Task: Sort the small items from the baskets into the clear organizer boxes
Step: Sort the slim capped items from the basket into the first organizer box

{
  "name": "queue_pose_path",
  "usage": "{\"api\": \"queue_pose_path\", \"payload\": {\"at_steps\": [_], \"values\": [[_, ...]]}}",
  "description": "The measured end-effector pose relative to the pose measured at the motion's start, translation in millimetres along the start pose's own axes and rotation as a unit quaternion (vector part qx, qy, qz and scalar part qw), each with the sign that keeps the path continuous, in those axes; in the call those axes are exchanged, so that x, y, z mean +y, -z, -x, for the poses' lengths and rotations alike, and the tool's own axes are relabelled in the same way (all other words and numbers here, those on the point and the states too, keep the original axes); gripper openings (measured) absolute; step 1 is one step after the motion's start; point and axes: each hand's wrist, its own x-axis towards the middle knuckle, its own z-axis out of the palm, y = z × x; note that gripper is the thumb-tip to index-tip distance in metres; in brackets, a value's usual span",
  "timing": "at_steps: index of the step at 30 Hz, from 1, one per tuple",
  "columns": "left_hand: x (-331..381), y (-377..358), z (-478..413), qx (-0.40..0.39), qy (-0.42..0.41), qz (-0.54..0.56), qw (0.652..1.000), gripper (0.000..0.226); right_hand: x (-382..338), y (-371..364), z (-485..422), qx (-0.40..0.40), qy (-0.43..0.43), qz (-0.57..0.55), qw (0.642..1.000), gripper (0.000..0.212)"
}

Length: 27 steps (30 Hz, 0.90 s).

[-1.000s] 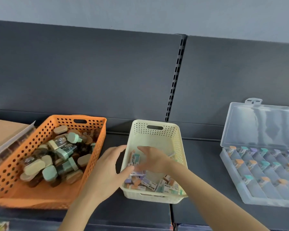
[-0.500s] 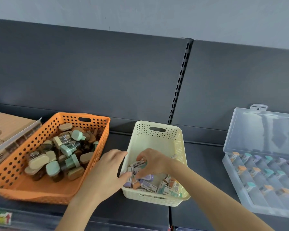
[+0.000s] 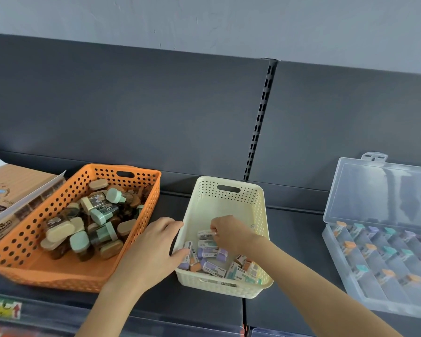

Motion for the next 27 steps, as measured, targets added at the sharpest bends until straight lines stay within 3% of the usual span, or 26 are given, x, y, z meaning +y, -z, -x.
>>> {"api": "queue_pose_path", "payload": {"at_steps": [6, 9, 11, 17, 24, 27], "values": [[1.9, -1.3, 0.5, -0.001, 0.005, 0.001, 1.0, 0.058, -1.9, 1.5, 4.4, -0.03, 0.025, -0.022, 0.999, 0.023], [1.8, -1.7, -0.3, -0.005, 0.008, 0.008, 1.0, 0.058, -2.8, 0.0, 4.7, -0.046, 0.029, -0.015, 0.998, 0.012], [2.0, -1.5, -0.3, -0.005, 0.01, 0.01, 1.0, 0.058, -3.7, -1.7, 7.9, -0.052, 0.028, -0.006, 0.998, 0.025], [3.2, -1.4, 0.3, -0.009, 0.014, 0.007, 1.0, 0.056, -6.7, 1.7, 12.2, -0.015, 0.021, 0.029, 0.999, 0.01], [8.1, -2.2, -1.9, 0.012, -0.009, -0.014, 1.0, 0.051, 8.6, 17.8, 15.7, 0.1, -0.049, -0.132, 0.985, 0.027], [20.4, -2.8, -8.2, 0.007, -0.041, -0.008, 0.999, 0.05, 15.8, 29.4, 26.5, 0.155, -0.086, -0.346, 0.921, 0.024]]}}
